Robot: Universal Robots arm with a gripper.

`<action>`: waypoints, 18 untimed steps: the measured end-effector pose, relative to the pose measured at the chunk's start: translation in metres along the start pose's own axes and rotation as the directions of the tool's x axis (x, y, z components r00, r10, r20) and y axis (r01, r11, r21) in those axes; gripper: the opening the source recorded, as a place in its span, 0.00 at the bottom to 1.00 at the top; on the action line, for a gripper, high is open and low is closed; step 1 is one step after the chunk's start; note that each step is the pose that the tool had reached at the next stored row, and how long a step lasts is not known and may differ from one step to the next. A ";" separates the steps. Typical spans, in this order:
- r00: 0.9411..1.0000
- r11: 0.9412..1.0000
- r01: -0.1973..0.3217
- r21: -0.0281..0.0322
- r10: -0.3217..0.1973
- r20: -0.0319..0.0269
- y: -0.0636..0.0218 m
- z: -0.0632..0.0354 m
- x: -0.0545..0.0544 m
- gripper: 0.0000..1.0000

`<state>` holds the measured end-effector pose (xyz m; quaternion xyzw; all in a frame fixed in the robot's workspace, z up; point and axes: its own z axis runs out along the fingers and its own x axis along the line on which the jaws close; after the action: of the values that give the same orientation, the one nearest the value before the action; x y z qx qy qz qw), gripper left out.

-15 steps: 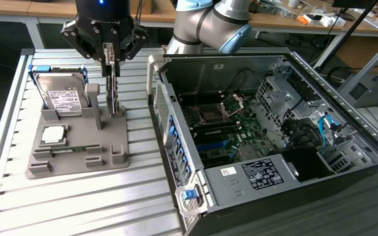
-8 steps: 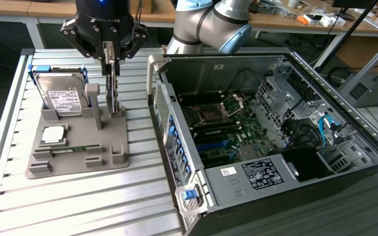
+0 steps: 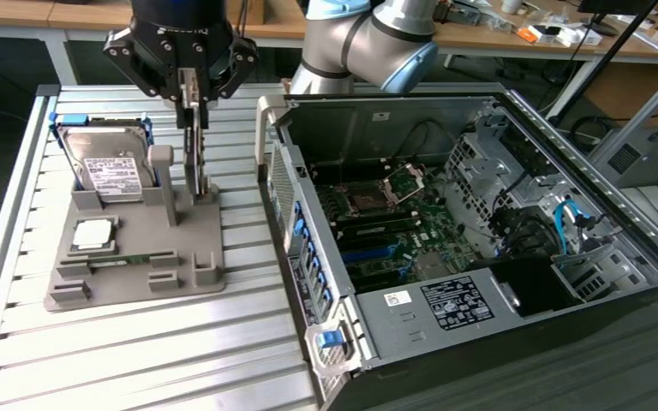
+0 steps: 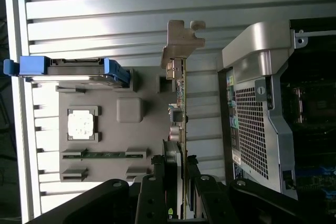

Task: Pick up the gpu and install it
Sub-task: 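Pick up the gpu and move the gpu toward the slot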

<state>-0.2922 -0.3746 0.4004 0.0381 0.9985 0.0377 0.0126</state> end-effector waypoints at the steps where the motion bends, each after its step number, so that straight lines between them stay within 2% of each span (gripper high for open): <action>1: 1.000 1.000 0.000 0.000 0.000 0.000 0.0000 -0.0005 0.000 0.27; 18: 1.000 1.000 0.000 0.000 0.000 0.000 0.0007 -0.0088 0.000 0.27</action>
<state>-0.2922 -0.3746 0.4092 0.0381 0.9985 0.0377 0.0125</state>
